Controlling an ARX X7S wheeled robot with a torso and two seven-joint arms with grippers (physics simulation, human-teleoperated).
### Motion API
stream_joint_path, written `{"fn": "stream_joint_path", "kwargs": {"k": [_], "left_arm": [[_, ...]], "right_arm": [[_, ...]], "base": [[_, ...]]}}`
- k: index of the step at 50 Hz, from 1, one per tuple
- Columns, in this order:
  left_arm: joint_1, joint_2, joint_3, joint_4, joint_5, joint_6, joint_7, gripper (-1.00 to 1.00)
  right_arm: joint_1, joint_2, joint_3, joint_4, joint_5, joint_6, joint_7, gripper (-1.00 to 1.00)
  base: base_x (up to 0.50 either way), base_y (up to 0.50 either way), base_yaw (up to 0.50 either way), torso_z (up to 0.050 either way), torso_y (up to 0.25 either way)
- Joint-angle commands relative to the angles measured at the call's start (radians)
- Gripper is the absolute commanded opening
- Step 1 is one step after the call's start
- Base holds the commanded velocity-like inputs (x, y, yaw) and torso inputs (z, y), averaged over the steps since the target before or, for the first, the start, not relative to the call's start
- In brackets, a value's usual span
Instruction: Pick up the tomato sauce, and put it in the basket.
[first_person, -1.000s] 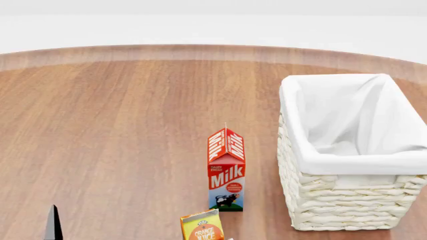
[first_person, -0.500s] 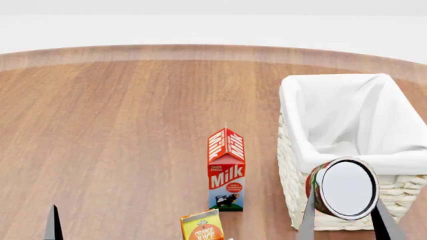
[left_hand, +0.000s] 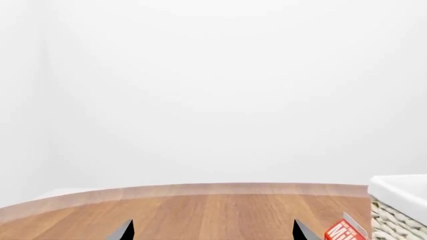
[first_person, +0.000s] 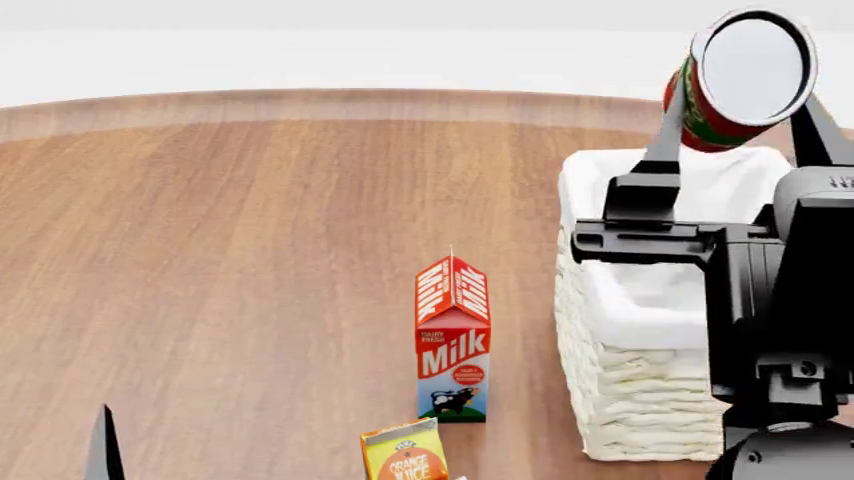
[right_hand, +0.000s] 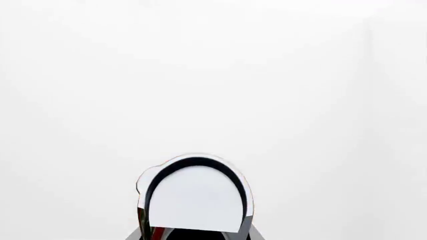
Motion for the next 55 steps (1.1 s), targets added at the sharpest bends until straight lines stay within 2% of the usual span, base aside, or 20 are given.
{"fn": "stream_joint_path", "kwargs": {"k": [1,10,18,22,26,34,40,55], "left_arm": [[-0.006,-0.004,0.002,-0.005,-0.005,-0.001,-0.005,1.0],[-0.007,-0.008,0.004,-0.007,-0.009,-0.001,-0.009,1.0],[-0.01,-0.009,0.011,-0.015,-0.007,0.001,-0.012,1.0],[-0.011,-0.01,0.012,-0.018,-0.008,0.001,-0.015,1.0],[-0.01,-0.011,0.018,-0.017,-0.005,0.002,-0.016,1.0],[-0.013,-0.014,0.018,-0.019,-0.009,0.002,-0.02,1.0],[-0.014,-0.016,0.018,-0.021,-0.016,0.004,-0.021,1.0],[-0.016,-0.019,0.03,-0.037,-0.015,0.014,-0.023,1.0]], "right_arm": [[0.299,-0.024,-0.096,0.362,-0.074,-0.029,-0.041,-1.0],[0.486,-0.07,-0.155,0.74,-0.137,-0.137,-0.06,-1.0],[0.64,-0.123,-0.183,1.142,-0.171,-0.345,-0.104,-1.0],[0.766,-0.152,-0.188,1.427,-0.181,-0.473,-0.135,-1.0],[0.922,-0.185,-0.191,1.815,-0.196,-0.636,-0.156,-1.0],[0.92,-0.18,-0.15,1.822,-0.215,-0.549,-0.156,-1.0],[0.876,-0.182,-0.095,1.822,-0.231,-0.404,-0.167,-1.0],[0.775,-0.183,-0.017,1.822,-0.295,-0.364,-0.138,-1.0]], "base": [[0.0,0.0,0.0,0.0,0.01],[0.0,0.0,0.0,0.0,0.0],[0.0,0.0,0.0,0.0,0.0],[0.0,0.0,0.0,0.0,0.0],[0.0,0.0,0.0,0.0,0.0],[0.0,0.0,0.0,0.0,0.001],[0.0,0.0,0.0,0.0,0.0],[0.0,0.0,0.0,0.0,0.0]]}}
